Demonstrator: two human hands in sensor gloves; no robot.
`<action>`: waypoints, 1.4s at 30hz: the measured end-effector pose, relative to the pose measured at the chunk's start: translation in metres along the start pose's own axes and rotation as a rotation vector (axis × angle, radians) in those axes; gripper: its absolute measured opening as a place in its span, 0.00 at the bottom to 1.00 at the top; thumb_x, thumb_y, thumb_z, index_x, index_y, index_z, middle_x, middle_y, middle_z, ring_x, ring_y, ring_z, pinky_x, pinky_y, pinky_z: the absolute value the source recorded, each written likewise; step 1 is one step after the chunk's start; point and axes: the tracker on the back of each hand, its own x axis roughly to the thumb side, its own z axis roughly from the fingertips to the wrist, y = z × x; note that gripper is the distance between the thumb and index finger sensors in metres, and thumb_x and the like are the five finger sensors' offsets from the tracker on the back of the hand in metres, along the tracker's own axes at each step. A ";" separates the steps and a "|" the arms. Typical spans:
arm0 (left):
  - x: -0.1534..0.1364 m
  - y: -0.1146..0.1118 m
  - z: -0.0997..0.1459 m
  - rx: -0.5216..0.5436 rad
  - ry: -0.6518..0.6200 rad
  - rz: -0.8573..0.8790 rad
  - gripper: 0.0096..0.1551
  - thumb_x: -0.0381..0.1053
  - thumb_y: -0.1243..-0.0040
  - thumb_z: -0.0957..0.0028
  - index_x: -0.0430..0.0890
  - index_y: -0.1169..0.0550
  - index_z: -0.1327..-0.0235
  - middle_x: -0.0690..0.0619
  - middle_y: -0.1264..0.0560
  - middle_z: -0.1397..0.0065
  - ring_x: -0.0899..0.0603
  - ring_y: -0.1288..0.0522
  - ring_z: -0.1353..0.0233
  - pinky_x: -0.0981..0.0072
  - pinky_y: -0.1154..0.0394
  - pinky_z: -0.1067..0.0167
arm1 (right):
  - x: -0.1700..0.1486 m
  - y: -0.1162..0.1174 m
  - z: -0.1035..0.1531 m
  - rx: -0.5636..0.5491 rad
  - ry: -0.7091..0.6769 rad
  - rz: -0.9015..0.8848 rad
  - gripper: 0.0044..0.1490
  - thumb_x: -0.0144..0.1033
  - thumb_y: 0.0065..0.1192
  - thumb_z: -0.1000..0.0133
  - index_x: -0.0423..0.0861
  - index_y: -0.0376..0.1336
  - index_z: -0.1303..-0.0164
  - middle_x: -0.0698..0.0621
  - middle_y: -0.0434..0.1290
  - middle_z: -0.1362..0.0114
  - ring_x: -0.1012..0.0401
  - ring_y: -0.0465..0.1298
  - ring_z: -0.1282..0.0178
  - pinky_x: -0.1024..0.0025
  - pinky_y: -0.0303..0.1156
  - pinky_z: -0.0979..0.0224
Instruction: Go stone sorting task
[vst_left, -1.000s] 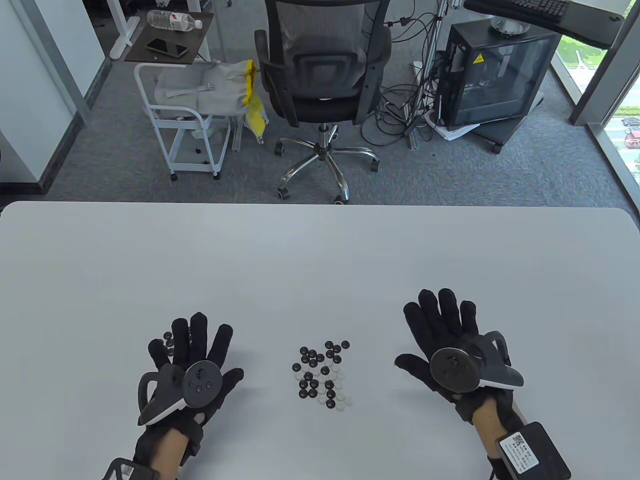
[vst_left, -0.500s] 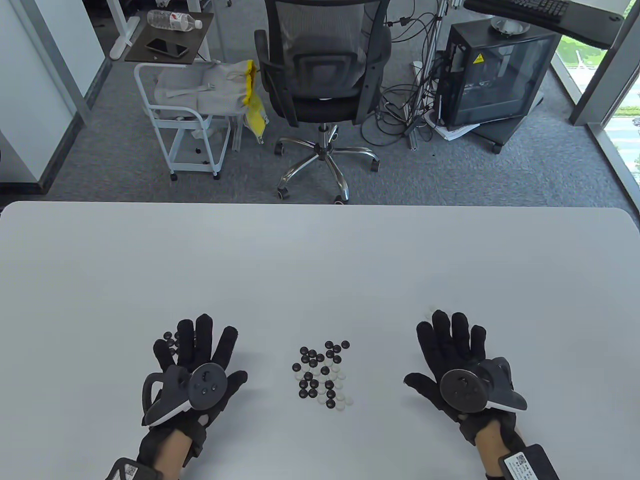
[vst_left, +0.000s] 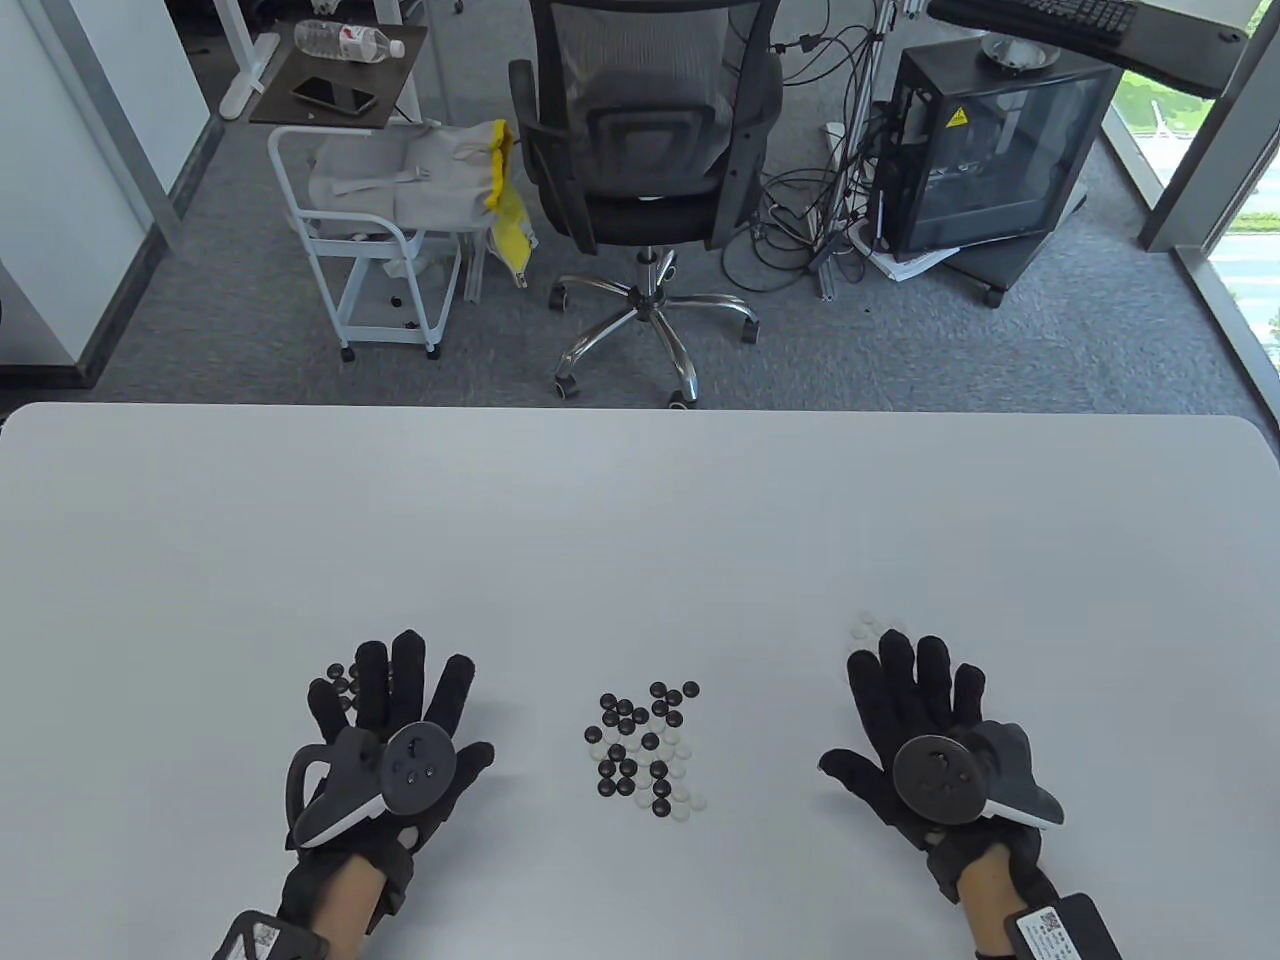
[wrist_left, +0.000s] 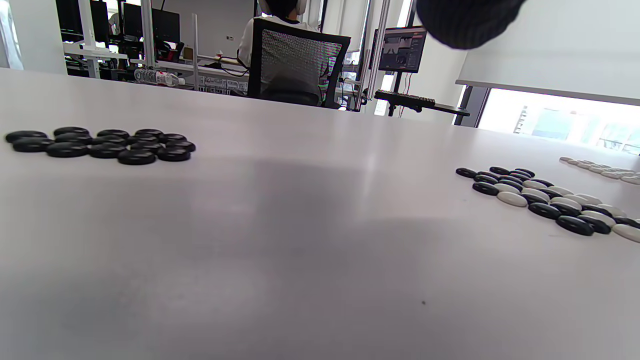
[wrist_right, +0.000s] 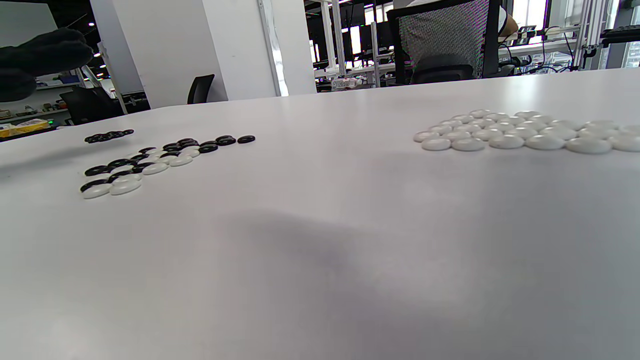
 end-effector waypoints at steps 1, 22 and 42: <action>0.000 0.000 0.000 0.000 0.000 -0.004 0.49 0.66 0.57 0.37 0.50 0.60 0.13 0.33 0.77 0.18 0.24 0.81 0.25 0.15 0.76 0.46 | 0.000 0.000 0.000 0.000 0.000 0.002 0.58 0.58 0.38 0.34 0.27 0.28 0.14 0.17 0.26 0.19 0.23 0.23 0.27 0.14 0.25 0.37; 0.023 0.085 -0.112 -0.510 0.133 0.085 0.38 0.65 0.54 0.37 0.57 0.42 0.13 0.36 0.75 0.16 0.25 0.81 0.25 0.16 0.77 0.46 | -0.015 -0.002 0.003 -0.003 0.042 -0.071 0.58 0.57 0.38 0.33 0.27 0.30 0.13 0.17 0.26 0.19 0.23 0.23 0.26 0.13 0.26 0.37; 0.167 -0.009 -0.178 -0.706 -0.145 0.086 0.38 0.66 0.60 0.45 0.63 0.38 0.17 0.38 0.76 0.19 0.26 0.82 0.27 0.17 0.77 0.47 | -0.016 -0.002 0.003 0.037 0.054 -0.112 0.57 0.56 0.39 0.33 0.27 0.31 0.13 0.17 0.26 0.19 0.23 0.23 0.27 0.13 0.25 0.37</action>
